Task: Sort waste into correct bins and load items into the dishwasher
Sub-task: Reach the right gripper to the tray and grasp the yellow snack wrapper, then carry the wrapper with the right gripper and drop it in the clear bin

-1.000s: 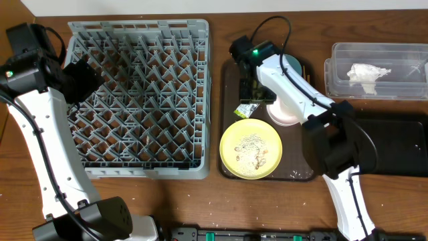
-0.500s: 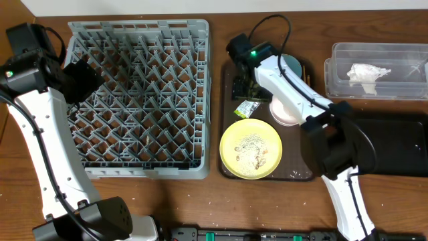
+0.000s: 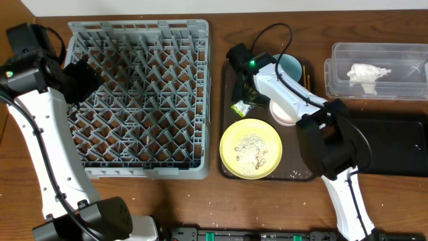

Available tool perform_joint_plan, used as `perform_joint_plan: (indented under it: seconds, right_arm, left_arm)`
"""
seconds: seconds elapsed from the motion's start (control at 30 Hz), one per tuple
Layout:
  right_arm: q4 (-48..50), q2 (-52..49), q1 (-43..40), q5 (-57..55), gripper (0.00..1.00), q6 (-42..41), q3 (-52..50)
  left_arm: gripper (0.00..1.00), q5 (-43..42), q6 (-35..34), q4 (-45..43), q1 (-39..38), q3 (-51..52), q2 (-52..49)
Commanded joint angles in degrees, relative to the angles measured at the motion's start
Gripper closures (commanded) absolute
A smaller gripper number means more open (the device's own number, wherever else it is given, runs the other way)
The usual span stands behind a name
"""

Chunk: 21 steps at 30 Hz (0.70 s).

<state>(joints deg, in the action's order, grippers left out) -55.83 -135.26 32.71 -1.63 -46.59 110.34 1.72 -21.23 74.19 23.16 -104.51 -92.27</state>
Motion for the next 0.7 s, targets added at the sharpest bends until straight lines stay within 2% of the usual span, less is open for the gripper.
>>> perform_joint_plan:
  seconds: [0.0,0.07,0.17,0.3,0.47,0.57,0.67]
  right_arm:
    - [0.83,0.11,0.79,-0.92,0.47,-1.40,-1.33]
    - [0.98,0.11,0.79,-0.90,0.59,-1.38,-1.33]
    - [0.92,0.22,0.79,-0.46,0.99,-0.42,-1.05]
    - [0.02,2.58,0.48,3.54,0.99,3.48,2.54]
    - [-0.74,9.22,-1.55,3.21,0.99,7.78,8.76]
    - [-0.76,14.34,-5.25,0.44,0.98,7.85,11.08]
    - [-1.49,18.08,-10.34,-4.83,0.99,4.11,11.15]
  left_arm:
    - [0.02,0.48,-0.50,0.15,0.20,-0.46,-0.15]
    - [0.02,0.48,-0.50,0.15,0.20,-0.46,-0.15]
    - [0.02,0.48,-0.50,0.15,0.20,-0.46,-0.15]
    - [0.02,0.48,-0.50,0.15,0.20,-0.46,-0.15]
    - [0.02,0.48,-0.50,0.15,0.20,-0.46,-0.15]
    - [0.02,0.48,-0.50,0.15,0.20,-0.46,-0.15]
    - [0.02,0.48,-0.50,0.15,0.20,-0.46,-0.15]
